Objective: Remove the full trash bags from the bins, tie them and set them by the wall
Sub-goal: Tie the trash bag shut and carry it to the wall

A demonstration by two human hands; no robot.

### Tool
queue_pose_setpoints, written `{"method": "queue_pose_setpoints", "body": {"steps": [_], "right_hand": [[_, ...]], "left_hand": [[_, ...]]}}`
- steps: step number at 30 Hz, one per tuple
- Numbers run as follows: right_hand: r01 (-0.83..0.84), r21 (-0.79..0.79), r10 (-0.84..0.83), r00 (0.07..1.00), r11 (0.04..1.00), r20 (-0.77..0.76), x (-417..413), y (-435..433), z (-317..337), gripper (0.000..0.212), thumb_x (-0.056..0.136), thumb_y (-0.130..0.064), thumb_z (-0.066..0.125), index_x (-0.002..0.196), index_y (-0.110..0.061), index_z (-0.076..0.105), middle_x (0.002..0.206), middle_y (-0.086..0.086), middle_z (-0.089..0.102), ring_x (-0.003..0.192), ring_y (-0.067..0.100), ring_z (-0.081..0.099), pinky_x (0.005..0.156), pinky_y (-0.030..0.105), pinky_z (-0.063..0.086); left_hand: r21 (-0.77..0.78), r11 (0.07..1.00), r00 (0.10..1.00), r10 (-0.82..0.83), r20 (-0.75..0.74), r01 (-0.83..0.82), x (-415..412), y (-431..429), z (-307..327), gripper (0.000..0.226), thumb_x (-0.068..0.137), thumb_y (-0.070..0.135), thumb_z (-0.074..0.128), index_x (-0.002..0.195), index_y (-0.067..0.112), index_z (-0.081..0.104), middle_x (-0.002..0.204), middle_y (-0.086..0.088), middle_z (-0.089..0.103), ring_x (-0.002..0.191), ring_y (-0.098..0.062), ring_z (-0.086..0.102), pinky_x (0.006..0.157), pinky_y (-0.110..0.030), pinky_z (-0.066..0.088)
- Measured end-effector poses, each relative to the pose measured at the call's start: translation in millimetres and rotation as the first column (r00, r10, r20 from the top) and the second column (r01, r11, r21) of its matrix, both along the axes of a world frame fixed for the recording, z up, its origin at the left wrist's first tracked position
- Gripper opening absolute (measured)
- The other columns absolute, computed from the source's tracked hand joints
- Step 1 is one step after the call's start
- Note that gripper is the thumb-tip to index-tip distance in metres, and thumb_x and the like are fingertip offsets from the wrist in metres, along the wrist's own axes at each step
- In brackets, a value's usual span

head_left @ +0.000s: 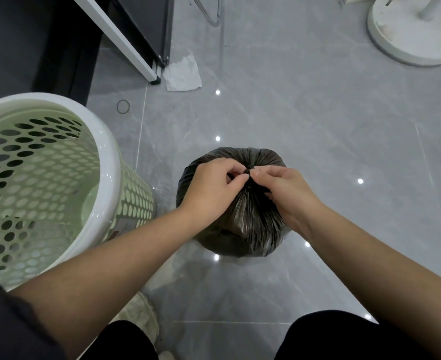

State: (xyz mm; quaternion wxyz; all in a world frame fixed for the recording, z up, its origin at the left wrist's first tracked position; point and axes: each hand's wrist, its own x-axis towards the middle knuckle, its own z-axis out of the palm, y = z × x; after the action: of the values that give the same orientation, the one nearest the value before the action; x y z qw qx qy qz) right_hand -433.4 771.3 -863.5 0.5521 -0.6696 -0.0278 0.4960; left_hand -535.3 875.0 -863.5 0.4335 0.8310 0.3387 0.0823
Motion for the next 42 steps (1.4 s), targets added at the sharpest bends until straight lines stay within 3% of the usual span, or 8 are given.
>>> {"method": "queue_pose_setpoints", "body": {"steps": [7,13,18,21,27,33,37,42], "right_hand": [[-0.022,-0.066,0.038,0.969,0.998,0.244,-7,-1,-4,0.006,0.084,-0.02,0.069,0.081,-0.016,0.071,0.08,-0.004,0.07,0.075,0.008,0.063,0.068,0.024,0.05],[-0.108,-0.115,0.148,0.889,0.987,0.434,-5,1,-5,0.013,0.084,-0.013,0.062,0.094,-0.019,0.066,0.072,-0.003,0.061,0.068,0.01,0.057,0.07,0.034,0.052],[-0.355,-0.158,0.378,0.722,0.921,0.58,-7,-8,7,0.027,0.083,-0.018,0.066,0.109,-0.025,0.067,0.089,-0.005,0.062,0.076,0.006,0.056,0.076,0.015,0.044],[-0.362,-0.221,0.415,0.65,0.906,0.636,-13,-9,31,0.032,0.079,-0.018,0.072,0.108,-0.028,0.067,0.089,-0.004,0.059,0.078,0.004,0.053,0.074,0.011,0.04],[-0.282,-0.237,0.366,0.629,0.93,0.686,-16,-6,125,0.023,0.082,-0.02,0.069,0.105,-0.023,0.071,0.089,0.0,0.06,0.082,0.012,0.056,0.077,0.026,0.047],[-0.161,-0.17,0.234,0.668,0.972,0.707,-9,-26,273,0.014,0.081,-0.017,0.068,0.093,-0.018,0.075,0.085,-0.004,0.061,0.081,0.012,0.059,0.08,0.038,0.05],[-0.084,-0.124,0.146,0.71,0.989,0.689,-2,-61,375,0.012,0.08,-0.013,0.069,0.089,-0.017,0.075,0.08,-0.009,0.057,0.077,0.011,0.058,0.075,0.032,0.05],[0.022,-0.051,0.017,0.758,0.998,0.653,13,-129,472,0.011,0.078,-0.009,0.071,0.086,-0.016,0.075,0.075,-0.017,0.053,0.073,-0.005,0.053,0.069,0.007,0.038]], "left_hand": [[-0.211,0.97,0.993,0.113,-0.044,-0.119,1,-1,1,0.018,0.084,0.011,0.063,0.07,0.023,0.065,0.056,0.003,0.064,0.054,-0.009,0.066,0.06,-0.027,0.058],[-0.125,0.99,0.998,0.067,-0.006,-0.067,-3,-5,2,0.011,0.083,0.01,0.06,0.075,0.016,0.064,0.065,0.005,0.065,0.061,-0.011,0.067,0.066,-0.035,0.059],[0.045,0.988,0.988,-0.144,-0.056,0.147,-4,9,30,0.007,0.085,0.014,0.061,0.081,0.016,0.066,0.079,0.005,0.065,0.071,-0.012,0.063,0.072,-0.032,0.053],[0.063,0.974,0.973,-0.212,-0.086,0.218,-7,12,62,0.007,0.085,0.014,0.06,0.082,0.015,0.066,0.08,0.004,0.063,0.074,-0.012,0.061,0.073,-0.033,0.051],[0.028,0.974,0.974,-0.225,-0.042,0.226,-7,14,153,0.008,0.085,0.01,0.061,0.083,0.014,0.068,0.082,0.004,0.063,0.074,-0.009,0.061,0.069,-0.016,0.049],[-0.07,0.986,0.988,-0.152,0.009,0.152,3,-6,299,0.008,0.085,0.008,0.062,0.081,0.014,0.067,0.078,0.012,0.061,0.071,-0.003,0.058,0.067,-0.01,0.044],[-0.124,0.972,0.98,-0.198,0.004,0.197,17,-35,403,0.009,0.085,0.012,0.062,0.083,0.021,0.065,0.078,0.009,0.062,0.072,-0.008,0.06,0.068,-0.017,0.047],[0.014,0.956,0.956,-0.293,-0.015,0.293,32,-91,502,0.016,0.086,0.015,0.058,0.096,0.025,0.065,0.085,0.01,0.06,0.072,-0.006,0.055,0.066,-0.012,0.042]]}}
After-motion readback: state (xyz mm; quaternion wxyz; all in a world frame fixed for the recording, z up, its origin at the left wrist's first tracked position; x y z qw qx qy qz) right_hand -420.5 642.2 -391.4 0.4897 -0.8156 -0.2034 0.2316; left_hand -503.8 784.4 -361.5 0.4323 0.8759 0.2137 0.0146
